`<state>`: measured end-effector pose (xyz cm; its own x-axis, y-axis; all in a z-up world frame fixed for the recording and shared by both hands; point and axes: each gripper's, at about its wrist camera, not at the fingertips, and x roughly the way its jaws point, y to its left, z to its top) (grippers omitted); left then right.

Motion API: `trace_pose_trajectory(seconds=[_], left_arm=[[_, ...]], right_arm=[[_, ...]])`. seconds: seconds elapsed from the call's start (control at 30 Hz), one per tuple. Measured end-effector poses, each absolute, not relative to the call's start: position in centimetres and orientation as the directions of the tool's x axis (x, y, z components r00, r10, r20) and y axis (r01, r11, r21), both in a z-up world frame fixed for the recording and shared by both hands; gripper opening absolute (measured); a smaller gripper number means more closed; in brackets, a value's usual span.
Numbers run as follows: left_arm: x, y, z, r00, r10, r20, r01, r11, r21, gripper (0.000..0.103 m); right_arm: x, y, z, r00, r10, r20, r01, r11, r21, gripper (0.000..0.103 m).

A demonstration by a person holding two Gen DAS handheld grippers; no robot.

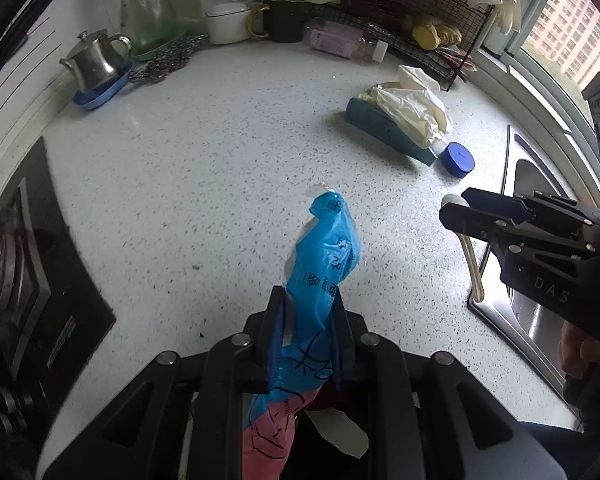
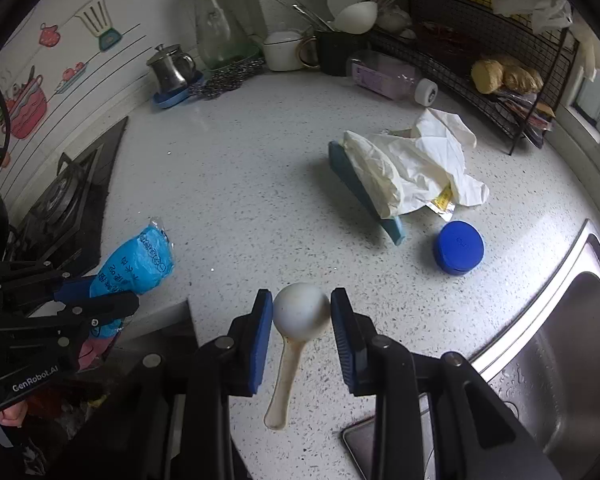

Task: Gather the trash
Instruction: 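Lift the bag and spoon and carry both tools down to the red bin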

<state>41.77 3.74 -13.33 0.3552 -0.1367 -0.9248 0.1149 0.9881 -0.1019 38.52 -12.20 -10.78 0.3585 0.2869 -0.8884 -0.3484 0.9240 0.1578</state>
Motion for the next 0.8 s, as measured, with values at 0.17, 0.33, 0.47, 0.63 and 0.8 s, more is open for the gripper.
trace_pose_trajectory(seconds=[0.17,0.33,0.47,0.63,0.8], left_arm=[[38.8,4.9,-12.2,0.375,-0.092,-0.922,0.021,0.996,-0.091,0.018],[35.4,6.2,-12.1,0.378,-0.065,-0.924,-0.036,0.996,-0.085,0.018],[32.9,7.5,-12.4,0.379,-0.061,-0.924,-0.060,0.994,-0.090,0.018],[29.5,9.1,-13.1,0.377,-0.072,-0.923,-0.065,0.992,-0.104,0.018],[25.4,9.9,-14.4,0.362,-0.106,-0.926,-0.036,0.991,-0.128,0.018]], right_arm=[[37.3,-10.5,-9.7,0.347,0.345,-0.872,-0.438,0.882,0.174,0.028],[36.0,-8.5,-9.1,0.330,0.383,-0.863,-0.496,0.848,0.187,0.028],[34.7,-7.0,-8.9,0.321,0.396,-0.860,-0.531,0.828,0.183,0.028],[32.1,-5.2,-8.9,0.314,0.392,-0.865,-0.536,0.825,0.179,0.028],[28.5,-3.8,-9.1,0.314,0.380,-0.870,-0.532,0.829,0.170,0.028]])
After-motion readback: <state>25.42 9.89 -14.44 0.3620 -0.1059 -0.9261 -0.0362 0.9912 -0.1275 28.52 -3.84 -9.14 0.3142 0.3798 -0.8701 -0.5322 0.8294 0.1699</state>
